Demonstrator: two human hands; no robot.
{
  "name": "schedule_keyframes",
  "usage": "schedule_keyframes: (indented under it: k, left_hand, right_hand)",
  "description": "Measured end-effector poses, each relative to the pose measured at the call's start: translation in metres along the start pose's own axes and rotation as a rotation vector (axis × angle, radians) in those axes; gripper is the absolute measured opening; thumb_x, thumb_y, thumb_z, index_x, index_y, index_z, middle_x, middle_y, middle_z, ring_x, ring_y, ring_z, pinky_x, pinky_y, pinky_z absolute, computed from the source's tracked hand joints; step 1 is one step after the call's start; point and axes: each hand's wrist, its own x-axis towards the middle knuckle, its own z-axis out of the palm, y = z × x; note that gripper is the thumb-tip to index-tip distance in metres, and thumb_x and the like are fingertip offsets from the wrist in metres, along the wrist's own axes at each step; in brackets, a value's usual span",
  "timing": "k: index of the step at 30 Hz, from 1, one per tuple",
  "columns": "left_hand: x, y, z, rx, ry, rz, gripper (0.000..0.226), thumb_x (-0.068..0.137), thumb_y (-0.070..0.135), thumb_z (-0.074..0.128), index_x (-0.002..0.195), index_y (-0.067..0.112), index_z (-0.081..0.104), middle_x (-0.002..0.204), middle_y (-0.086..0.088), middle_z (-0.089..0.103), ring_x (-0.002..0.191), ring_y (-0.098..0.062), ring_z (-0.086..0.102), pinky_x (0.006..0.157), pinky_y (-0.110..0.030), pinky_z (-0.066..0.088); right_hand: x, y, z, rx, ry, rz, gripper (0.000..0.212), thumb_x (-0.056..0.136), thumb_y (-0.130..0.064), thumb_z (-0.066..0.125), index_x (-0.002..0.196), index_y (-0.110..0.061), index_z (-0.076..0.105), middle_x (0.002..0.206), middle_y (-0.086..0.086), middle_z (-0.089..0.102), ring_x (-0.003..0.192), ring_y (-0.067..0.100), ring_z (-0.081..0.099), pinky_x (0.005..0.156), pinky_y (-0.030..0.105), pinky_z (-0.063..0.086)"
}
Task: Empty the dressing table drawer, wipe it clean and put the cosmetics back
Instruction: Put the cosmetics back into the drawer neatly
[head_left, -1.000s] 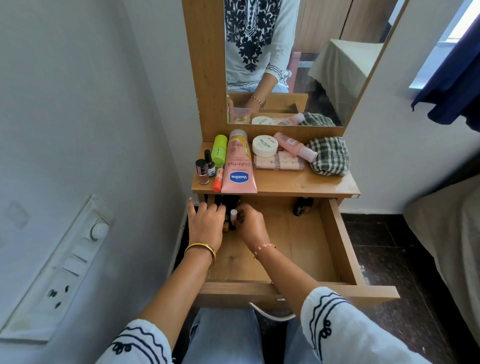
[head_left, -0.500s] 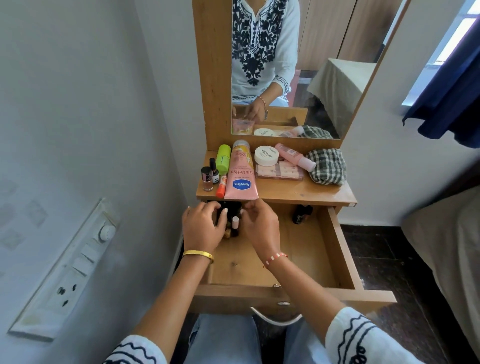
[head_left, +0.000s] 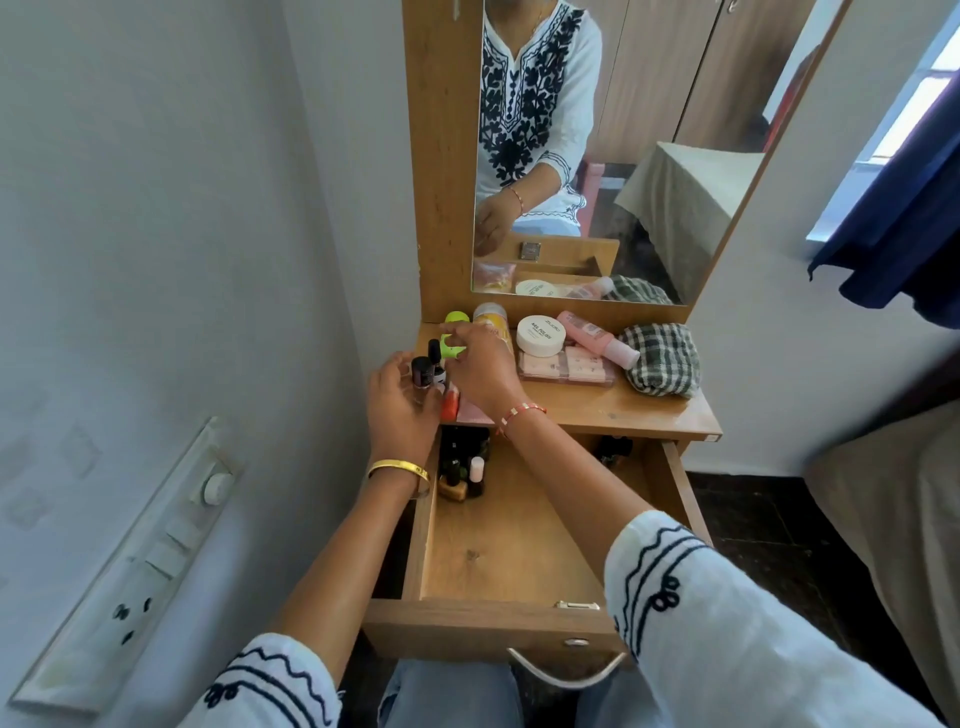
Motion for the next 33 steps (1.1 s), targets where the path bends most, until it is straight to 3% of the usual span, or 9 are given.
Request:
schedule_keyframes:
  k: [2, 4, 10, 13, 17, 19, 22, 29, 33]
  left_hand:
    - [0.005, -0.005, 0.003, 0.002, -0.017, -0.021, 0.045, 0.081, 0.011, 0.066, 0.123, 0.011, 0.049, 0.125, -0.011, 0.053, 0.11, -0.023, 0.057, 0.095, -0.036, 0.05]
    - [0.008, -0.007, 0.004, 0.008, -0.015, -0.052, 0.044, 0.083, 0.008, 0.064, 0.124, 0.011, 0.049, 0.125, -0.012, 0.054, 0.109, -0.023, 0.058, 0.093, -0.029, 0.049]
    - [0.015, -0.011, 0.008, 0.038, -0.005, -0.093, 0.037, 0.087, 0.011, 0.06, 0.123, 0.008, 0.053, 0.121, -0.012, 0.06, 0.111, -0.026, 0.058, 0.094, -0.037, 0.049]
    - [0.014, -0.011, 0.005, -0.011, 0.014, -0.121, 0.032, 0.088, 0.009, 0.057, 0.12, 0.007, 0.055, 0.117, -0.012, 0.062, 0.109, -0.026, 0.058, 0.091, -0.033, 0.045]
    - [0.007, -0.003, -0.004, -0.226, 0.069, -0.187, 0.034, 0.089, 0.005, 0.054, 0.123, 0.007, 0.052, 0.111, -0.01, 0.062, 0.099, -0.021, 0.059, 0.092, -0.034, 0.048]
    - [0.0, 0.003, -0.008, -0.318, 0.082, -0.214, 0.035, 0.089, 0.003, 0.053, 0.124, 0.008, 0.05, 0.107, -0.006, 0.06, 0.094, -0.015, 0.058, 0.089, -0.028, 0.047]
    - [-0.013, 0.011, -0.007, -0.501, 0.013, -0.298, 0.033, 0.091, -0.002, 0.047, 0.122, 0.009, 0.05, 0.105, -0.007, 0.058, 0.092, -0.015, 0.058, 0.089, -0.032, 0.05]
    - [-0.037, 0.025, -0.005, -0.959, -0.148, -0.576, 0.028, 0.097, -0.001, 0.03, 0.115, 0.004, 0.05, 0.09, -0.011, 0.06, 0.064, -0.015, 0.067, 0.058, -0.024, 0.056]
    - [-0.042, 0.022, -0.008, -0.995, -0.201, -0.625, 0.026, 0.097, 0.002, 0.03, 0.113, 0.005, 0.05, 0.088, -0.012, 0.061, 0.058, -0.013, 0.067, 0.06, -0.025, 0.057]
  right_hand:
    - [0.003, -0.002, 0.001, -0.033, -0.028, 0.022, 0.045, 0.087, -0.007, 0.054, 0.129, -0.022, 0.052, 0.118, -0.004, 0.059, 0.109, 0.021, 0.058, 0.089, 0.029, 0.049]
    - [0.004, -0.005, -0.001, 0.021, -0.074, 0.033, 0.043, 0.09, -0.003, 0.052, 0.131, -0.015, 0.051, 0.12, 0.001, 0.058, 0.111, 0.021, 0.056, 0.083, 0.022, 0.045]
    - [0.01, -0.004, 0.003, 0.117, -0.064, 0.026, 0.025, 0.09, -0.004, 0.055, 0.114, -0.009, 0.06, 0.112, 0.008, 0.064, 0.103, 0.02, 0.059, 0.08, 0.023, 0.046]
    - [0.009, 0.003, 0.003, 0.246, -0.001, 0.052, 0.02, 0.09, -0.002, 0.054, 0.108, -0.009, 0.062, 0.108, 0.008, 0.066, 0.099, 0.018, 0.061, 0.081, 0.024, 0.049]
    - [-0.002, 0.014, -0.011, 0.656, 0.071, 0.144, 0.019, 0.09, 0.001, 0.054, 0.104, -0.009, 0.062, 0.106, 0.009, 0.067, 0.098, 0.018, 0.063, 0.089, 0.034, 0.053]
    - [-0.01, 0.022, -0.02, 0.923, 0.034, 0.215, 0.018, 0.091, 0.002, 0.051, 0.099, -0.011, 0.061, 0.1, 0.007, 0.066, 0.09, 0.015, 0.065, 0.083, 0.033, 0.055]
    - [-0.024, 0.034, -0.029, 1.16, -0.031, 0.284, 0.016, 0.093, 0.001, 0.048, 0.102, -0.009, 0.057, 0.094, 0.008, 0.065, 0.079, 0.016, 0.063, 0.074, 0.03, 0.056]
    - [-0.049, 0.05, -0.035, 1.361, -0.117, 0.414, 0.02, 0.095, -0.004, 0.046, 0.113, -0.003, 0.053, 0.098, 0.016, 0.062, 0.081, 0.021, 0.061, 0.07, 0.029, 0.054]
    - [-0.059, 0.054, -0.036, 1.338, -0.121, 0.426, 0.022, 0.094, -0.005, 0.047, 0.115, -0.002, 0.052, 0.093, 0.014, 0.063, 0.078, 0.019, 0.061, 0.07, 0.029, 0.054]
